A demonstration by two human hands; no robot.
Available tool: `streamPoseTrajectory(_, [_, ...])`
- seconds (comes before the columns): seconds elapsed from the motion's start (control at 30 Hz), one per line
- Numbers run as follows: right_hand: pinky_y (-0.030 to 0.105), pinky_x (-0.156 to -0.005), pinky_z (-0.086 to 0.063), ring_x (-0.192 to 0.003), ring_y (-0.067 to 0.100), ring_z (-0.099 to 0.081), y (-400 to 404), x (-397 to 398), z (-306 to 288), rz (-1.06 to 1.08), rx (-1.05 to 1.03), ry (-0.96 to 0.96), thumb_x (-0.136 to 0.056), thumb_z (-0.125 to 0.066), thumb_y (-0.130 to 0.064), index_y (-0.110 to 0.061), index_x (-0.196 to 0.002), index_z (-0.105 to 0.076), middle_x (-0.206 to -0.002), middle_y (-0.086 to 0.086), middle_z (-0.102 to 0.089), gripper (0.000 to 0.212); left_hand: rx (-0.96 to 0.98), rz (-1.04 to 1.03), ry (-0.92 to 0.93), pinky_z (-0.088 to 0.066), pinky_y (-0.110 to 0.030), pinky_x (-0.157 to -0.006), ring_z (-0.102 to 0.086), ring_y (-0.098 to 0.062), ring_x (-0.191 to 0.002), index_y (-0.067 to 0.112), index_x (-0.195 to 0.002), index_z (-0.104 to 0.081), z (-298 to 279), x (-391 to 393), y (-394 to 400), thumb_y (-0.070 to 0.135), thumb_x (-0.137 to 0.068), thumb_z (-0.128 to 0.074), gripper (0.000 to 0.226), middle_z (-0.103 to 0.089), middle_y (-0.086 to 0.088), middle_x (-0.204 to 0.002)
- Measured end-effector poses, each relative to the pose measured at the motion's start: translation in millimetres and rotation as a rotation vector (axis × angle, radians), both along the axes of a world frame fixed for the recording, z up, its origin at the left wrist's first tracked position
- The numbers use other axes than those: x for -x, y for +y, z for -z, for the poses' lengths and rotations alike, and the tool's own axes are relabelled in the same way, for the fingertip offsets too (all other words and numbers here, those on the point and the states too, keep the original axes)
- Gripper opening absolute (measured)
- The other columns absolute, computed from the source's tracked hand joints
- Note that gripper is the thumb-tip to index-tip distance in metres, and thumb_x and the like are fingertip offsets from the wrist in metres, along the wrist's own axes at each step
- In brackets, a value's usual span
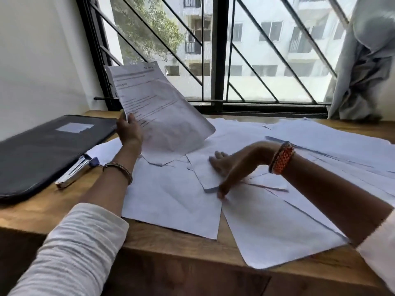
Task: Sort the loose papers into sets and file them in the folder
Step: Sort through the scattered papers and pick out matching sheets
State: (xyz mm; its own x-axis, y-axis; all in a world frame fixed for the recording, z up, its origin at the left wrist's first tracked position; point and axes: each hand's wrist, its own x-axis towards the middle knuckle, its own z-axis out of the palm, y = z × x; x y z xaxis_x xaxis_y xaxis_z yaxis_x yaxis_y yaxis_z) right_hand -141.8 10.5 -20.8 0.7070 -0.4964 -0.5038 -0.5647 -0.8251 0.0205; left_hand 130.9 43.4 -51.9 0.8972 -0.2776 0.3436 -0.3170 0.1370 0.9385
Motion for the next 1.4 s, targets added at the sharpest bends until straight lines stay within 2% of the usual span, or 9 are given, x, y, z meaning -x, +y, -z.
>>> streamPoseTrajectory(0.13, [0.038,-0.101,-0.041,-0.117,0.024,-0.052,-7,7,0,-0.099,0.095,-0.214,-0.090,-0.056,-0.039,-0.019,-0.131,-0.050,-0.125,0.004,-0.058,0.046,-0.043,0.024,-0.018,-0.040,-0.033,-0.095,-0.051,-0.033,-0.118,-0.001,-0.126,-0.053,2,0,-3,0.016,-0.100,-0.041,0.034,-0.055,-0.020,-0.129])
streamPoseTrajectory(0.23, [0.035,-0.075,-0.041,-0.079,0.010,-0.054,4,19,-4,-0.158,-0.026,-0.413,-0.098,-0.046,-0.033,-0.009,-0.101,-0.059,-0.083,-0.001,-0.060,0.027,-0.036,0.022,-0.013,-0.041,-0.034,-0.093,-0.052,-0.033,-0.117,0.002,-0.125,-0.054,2,0,-8,0.019,-0.099,-0.041,0.034,-0.057,-0.019,-0.127])
streamPoseTrajectory(0.4, [0.026,-0.090,-0.051,-0.101,0.010,-0.063,9,24,-25,-0.036,-0.223,-0.478,-0.094,-0.054,-0.005,-0.009,-0.123,-0.062,-0.115,0.003,-0.068,0.031,0.012,0.034,-0.020,-0.041,-0.025,-0.084,-0.054,-0.030,-0.115,0.000,-0.122,-0.055,-1,4,-8,0.017,-0.100,-0.041,0.032,-0.058,-0.019,-0.125])
streamPoseTrajectory(0.57, [0.027,-0.114,-0.023,-0.140,0.015,-0.030,14,28,-3,-0.103,0.008,-0.184,-0.083,-0.065,-0.052,-0.019,-0.151,-0.024,-0.155,-0.005,-0.028,0.086,0.044,0.074,-0.047,-0.034,-0.017,-0.078,-0.052,-0.020,-0.105,0.001,-0.125,-0.054,-3,13,-5,0.012,-0.100,-0.039,0.032,-0.056,-0.006,-0.113])
streamPoseTrajectory(0.7, [0.026,-0.085,-0.041,-0.095,0.009,-0.059,17,39,11,-0.235,0.087,-0.493,-0.090,-0.049,-0.010,-0.012,-0.116,-0.062,-0.108,0.002,-0.067,0.029,0.028,0.134,-0.071,-0.039,-0.024,-0.085,-0.055,-0.027,-0.113,0.004,-0.124,-0.056,-1,15,-5,0.014,-0.100,-0.039,0.032,-0.060,-0.012,-0.119])
streamPoseTrajectory(0.83, [0.019,-0.059,-0.036,-0.056,-0.001,-0.042,10,47,1,-0.124,-0.088,-0.703,-0.094,-0.050,-0.004,-0.026,-0.068,-0.052,-0.060,-0.012,-0.050,0.034,-0.023,0.179,-0.117,-0.043,-0.028,-0.086,-0.057,-0.032,-0.112,0.006,-0.124,-0.059,1,13,-7,0.016,-0.100,-0.040,0.032,-0.063,-0.016,-0.120])
streamPoseTrajectory(1.1, [0.029,-0.066,-0.060,-0.076,0.020,-0.072,-22,36,-84,0.050,-0.915,-1.010,-0.084,-0.056,-0.014,-0.003,-0.104,-0.064,-0.095,0.010,-0.073,0.024,-0.045,0.365,-0.102,-0.046,-0.018,-0.074,-0.059,-0.024,-0.096,0.002,-0.127,-0.053,-8,26,5,0.012,-0.102,-0.039,0.031,-0.058,-0.017,-0.125])
streamPoseTrajectory(1.3, [0.034,-0.071,-0.059,-0.078,0.020,-0.070,-74,-1,-64,0.244,-0.693,-1.505,-0.095,-0.053,-0.009,0.003,-0.111,-0.061,-0.093,0.008,-0.073,0.021,0.029,0.490,-0.117,-0.044,-0.009,-0.048,-0.056,-0.016,-0.050,-0.019,-0.100,-0.058,-13,40,16,-0.013,-0.094,-0.039,0.021,-0.071,-0.008,-0.073])
streamPoseTrajectory(1.4, [0.035,-0.074,-0.057,-0.075,0.020,-0.068,-82,-8,-44,0.317,-0.602,-1.576,-0.097,-0.049,-0.003,-0.002,-0.100,-0.065,-0.093,0.012,-0.070,0.016,0.061,0.576,-0.039,-0.051,-0.019,-0.049,-0.066,-0.012,-0.060,0.007,-0.090,-0.066,-17,40,13,0.001,-0.098,-0.043,0.025,-0.071,0.007,-0.065])
